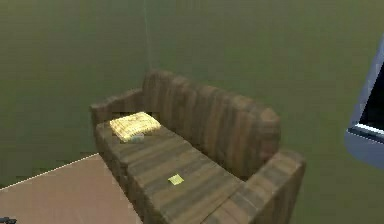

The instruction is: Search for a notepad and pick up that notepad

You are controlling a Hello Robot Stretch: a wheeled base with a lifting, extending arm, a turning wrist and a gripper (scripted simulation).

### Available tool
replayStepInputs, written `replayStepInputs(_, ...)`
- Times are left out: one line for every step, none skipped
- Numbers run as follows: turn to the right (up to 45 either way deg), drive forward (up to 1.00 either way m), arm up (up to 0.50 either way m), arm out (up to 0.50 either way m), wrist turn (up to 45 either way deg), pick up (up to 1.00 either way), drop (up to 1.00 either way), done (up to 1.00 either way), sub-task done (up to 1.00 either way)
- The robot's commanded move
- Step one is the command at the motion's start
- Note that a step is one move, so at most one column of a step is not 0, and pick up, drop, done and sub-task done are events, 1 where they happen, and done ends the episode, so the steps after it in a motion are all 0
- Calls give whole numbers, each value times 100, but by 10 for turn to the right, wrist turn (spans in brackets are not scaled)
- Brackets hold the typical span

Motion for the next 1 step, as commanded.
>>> replayStepInputs(-450,0,0,0,0,0,0,0,0)
